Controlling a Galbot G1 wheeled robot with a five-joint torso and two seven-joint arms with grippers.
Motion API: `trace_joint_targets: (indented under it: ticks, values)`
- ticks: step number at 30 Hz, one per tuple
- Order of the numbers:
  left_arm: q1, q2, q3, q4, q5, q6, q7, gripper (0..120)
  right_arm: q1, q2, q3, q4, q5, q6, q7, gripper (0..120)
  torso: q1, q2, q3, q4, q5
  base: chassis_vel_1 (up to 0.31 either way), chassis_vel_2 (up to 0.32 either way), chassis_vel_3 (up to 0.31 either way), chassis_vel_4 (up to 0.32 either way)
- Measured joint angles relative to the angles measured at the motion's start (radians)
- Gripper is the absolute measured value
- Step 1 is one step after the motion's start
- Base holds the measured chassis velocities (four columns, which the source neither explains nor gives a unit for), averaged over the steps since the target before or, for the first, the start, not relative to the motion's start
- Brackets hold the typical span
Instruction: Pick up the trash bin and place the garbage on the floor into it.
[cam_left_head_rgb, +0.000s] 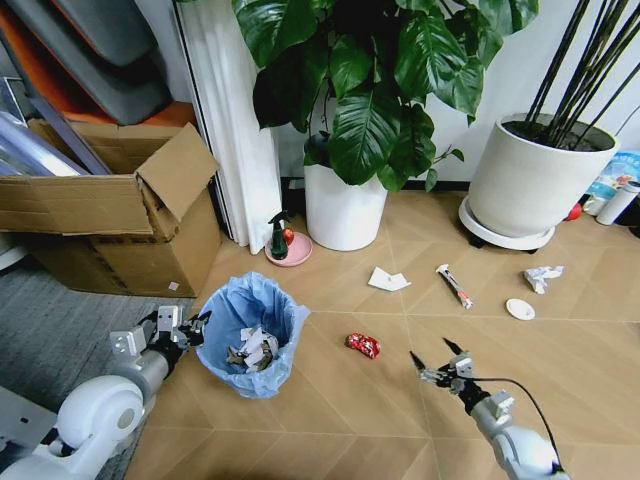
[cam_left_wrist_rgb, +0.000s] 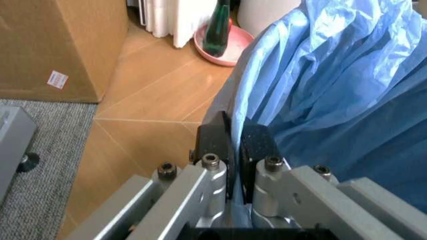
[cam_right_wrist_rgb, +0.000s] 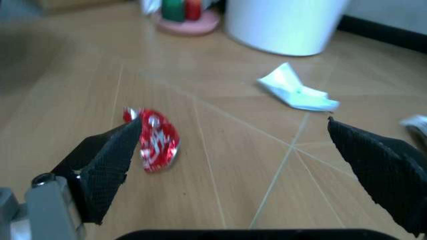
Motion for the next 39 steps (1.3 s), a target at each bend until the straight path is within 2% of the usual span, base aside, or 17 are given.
trace_joint_targets:
  ticks: [5, 9, 13, 16, 17, 18, 20, 21, 22, 25, 27, 39]
  values:
    - [-0.003, 0.007, 0.009, 0.004, 0.003, 0.000, 0.002, 0, 0.122, -0.025, -0.076, -0.107, -0.030, -0.017, -0.035, 100, 0.000, 0.000, 0.000, -0.0001, 0.0000, 0.000, 0.000, 0.000, 0.000]
    - [-0.002, 0.004, 0.006, 0.003, 0.009, 0.000, 0.005, 0, 0.241, -0.038, -0.212, -0.219, 0.028, -0.060, -0.093, 100, 0.000, 0.000, 0.000, 0.0001, -0.0002, 0.000, 0.000, 0.000, 0.000]
    - [-0.005, 0.004, -0.001, 0.005, 0.009, -0.002, 0.007, 0, 0.316, -0.010, -0.294, -0.301, 0.050, -0.071, -0.117, 100, 0.000, 0.000, 0.000, -0.0003, -0.0001, 0.000, 0.000, 0.000, 0.000]
    - [-0.005, 0.003, -0.002, 0.006, 0.009, -0.002, 0.007, 0, 0.331, 0.000, -0.304, -0.319, 0.045, -0.071, -0.119, 100, 0.000, 0.000, 0.000, -0.0002, 0.0001, 0.000, 0.000, 0.000, 0.000]
    - [-0.005, 0.003, -0.002, 0.009, 0.009, -0.002, 0.008, 0, 0.378, 0.032, -0.328, -0.375, 0.032, -0.070, -0.123, 100, 0.000, 0.000, 0.000, 0.0004, 0.0007, 0.000, 0.000, 0.000, 0.000]
    - [-0.007, 0.004, -0.002, 0.011, 0.009, -0.002, 0.008, 0, 0.396, 0.042, -0.336, -0.400, 0.023, -0.069, -0.123, 100, 0.000, 0.000, 0.000, 0.0001, -0.0006, 0.000, 0.000, 0.000, 0.000]
    - [-0.008, 0.004, -0.002, 0.013, 0.009, -0.003, 0.008, 0, 0.412, 0.050, -0.345, -0.420, 0.012, -0.069, -0.122, 100, 0.000, 0.000, 0.000, 0.0002, -0.0009, 0.000, 0.000, 0.000, 0.000]
    - [-0.008, 0.005, -0.002, 0.014, 0.009, -0.003, 0.010, 0, 0.429, 0.055, -0.352, -0.437, -0.003, -0.069, -0.120, 100, 0.000, 0.000, 0.000, 0.0001, 0.0006, 0.000, 0.000, 0.000, 0.000]
    - [-0.009, 0.006, -0.004, 0.014, 0.009, -0.004, 0.010, 0, 0.444, 0.060, -0.357, -0.450, -0.019, -0.069, -0.118, 100, 0.000, 0.000, 0.000, 0.0001, 0.0004, 0.000, 0.000, 0.000, 0.000]
    - [-0.009, 0.007, -0.004, 0.015, 0.009, -0.004, 0.011, 0, 0.462, 0.062, -0.367, -0.461, -0.036, -0.071, -0.109, 100, 0.000, 0.000, 0.000, -0.0002, -0.0008, 0.000, 0.000, 0.000, 0.000]
    - [-0.012, 0.011, -0.005, 0.016, 0.007, -0.004, 0.011, 0, 0.475, 0.064, -0.380, -0.471, -0.046, -0.073, -0.103, 100, 0.000, 0.000, 0.000, -0.0001, 0.0004, 0.000, 0.000, 0.000, 0.000]
    - [-0.030, 0.025, -0.005, 0.019, -0.004, -0.004, 0.009, 0, 0.515, 0.070, -0.442, -0.501, -0.068, -0.091, -0.066, 100, 0.000, 0.000, 0.000, -0.0002, 0.0000, 0.000, 0.000, 0.000, 0.000]
